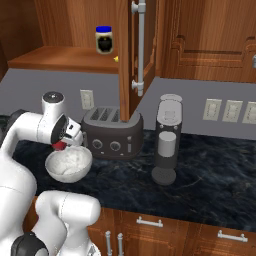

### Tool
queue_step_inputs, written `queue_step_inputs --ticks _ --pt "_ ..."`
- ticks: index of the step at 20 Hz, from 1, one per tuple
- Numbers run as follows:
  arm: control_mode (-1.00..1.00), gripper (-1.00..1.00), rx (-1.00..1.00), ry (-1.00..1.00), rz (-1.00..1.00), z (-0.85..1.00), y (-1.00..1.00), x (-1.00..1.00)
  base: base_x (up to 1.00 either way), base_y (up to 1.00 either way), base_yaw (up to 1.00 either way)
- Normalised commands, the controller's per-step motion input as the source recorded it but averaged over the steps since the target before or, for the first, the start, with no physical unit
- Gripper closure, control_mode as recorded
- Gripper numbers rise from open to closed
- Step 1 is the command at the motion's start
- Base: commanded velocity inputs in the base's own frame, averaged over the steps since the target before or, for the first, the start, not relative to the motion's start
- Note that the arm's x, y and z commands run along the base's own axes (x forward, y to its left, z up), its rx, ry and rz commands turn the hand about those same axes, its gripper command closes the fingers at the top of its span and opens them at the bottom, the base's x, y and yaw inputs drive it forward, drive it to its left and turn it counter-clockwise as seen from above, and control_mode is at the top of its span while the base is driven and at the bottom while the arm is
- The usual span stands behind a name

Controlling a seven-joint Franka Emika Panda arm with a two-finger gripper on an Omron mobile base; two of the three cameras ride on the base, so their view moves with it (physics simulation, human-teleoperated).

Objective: Open the cabinet. Pick the apple and banana from the cabinet and place them into the bowl. Then close the cabinet.

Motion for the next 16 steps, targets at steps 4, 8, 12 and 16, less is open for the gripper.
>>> queue_step_inputs --ticks 4,8,12,16 --pt "-1.0 1.0 -0.02 -0.03 0.03 -0.43 0.04 0.33 0.0 0.0 0.0" --pt "-1.0 1.0 -0.04 0.0 0.04 -0.46 0.0 0.33 0.0 0.0 0.0" --pt "-1.0 1.0 -0.04 0.0 0.0 -0.45 0.0 0.22 0.0 0.0 0.0" --pt "-1.0 1.0 -0.02 0.0 0.0 -0.36 0.0 0.26 0.0 0.0 0.0"
